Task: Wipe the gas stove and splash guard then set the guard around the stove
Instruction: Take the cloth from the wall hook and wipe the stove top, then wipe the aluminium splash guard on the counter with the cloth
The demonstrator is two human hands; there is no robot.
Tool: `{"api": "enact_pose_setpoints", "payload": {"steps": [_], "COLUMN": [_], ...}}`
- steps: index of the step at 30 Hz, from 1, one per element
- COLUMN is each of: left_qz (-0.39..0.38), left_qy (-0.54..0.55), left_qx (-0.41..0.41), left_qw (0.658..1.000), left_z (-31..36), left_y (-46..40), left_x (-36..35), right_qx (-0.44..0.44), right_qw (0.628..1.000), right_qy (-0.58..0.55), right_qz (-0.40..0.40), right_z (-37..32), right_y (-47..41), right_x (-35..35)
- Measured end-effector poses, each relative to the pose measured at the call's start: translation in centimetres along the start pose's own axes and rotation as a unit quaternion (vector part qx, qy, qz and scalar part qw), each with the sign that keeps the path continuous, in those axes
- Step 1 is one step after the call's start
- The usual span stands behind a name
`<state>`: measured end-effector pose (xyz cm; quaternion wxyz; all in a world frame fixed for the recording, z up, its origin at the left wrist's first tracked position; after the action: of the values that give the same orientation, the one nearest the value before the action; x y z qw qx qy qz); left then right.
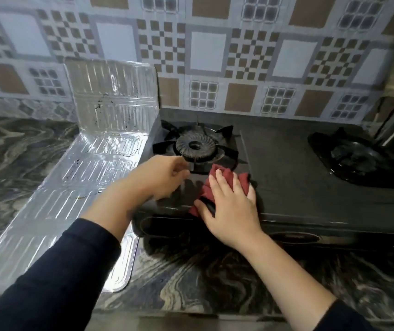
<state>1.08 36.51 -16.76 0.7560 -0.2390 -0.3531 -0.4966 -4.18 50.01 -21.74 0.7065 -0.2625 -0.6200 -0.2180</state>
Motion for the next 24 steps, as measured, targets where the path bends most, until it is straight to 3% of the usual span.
{"api": "enact_pose_setpoints", "payload": {"steps": [7, 12, 20, 24], "left_qz": [0.105, 0.209, 0.218, 0.186], "left_qy": [0.050, 0.049, 0.025, 0.023], "left_qx": [0.131, 0.215, 0.411, 0.461], "left_qw": [0.985, 0.953, 0.885, 0.867], "left_z": [-7.8, -14.0, -25.6, -29.6], "left_y": [5.5, 11.5, 20.5, 22.7], "left_x": [4.3, 5.6, 3.5, 0.3], "right_qx": [0.171, 0.273, 0.402, 0.466], "right_qw": [0.983, 0.959, 0.913, 0.885], "right_qy": [0.038, 0.040, 0.018, 0.011], "right_qz": [0.048, 0.062, 0.070, -0.004], "right_z": [-10.4, -16.7, -24.2, -28.6], "right_y": [-2.3, -4.3, -3.6, -1.5], "right_x": [0.1, 0.4, 1.3, -3.6]}}
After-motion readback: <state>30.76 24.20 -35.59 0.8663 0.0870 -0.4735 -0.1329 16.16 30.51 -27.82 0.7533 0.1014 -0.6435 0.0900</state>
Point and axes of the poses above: each hand's wrist, its own y-axis away from the middle knuckle, its own x-axis out of the back of the hand, z = x × y, the point moved 8 cm from there along -y, towards the middle knuckle, and after that the axes turned 14 degrees about y, right-handed, at the moved point
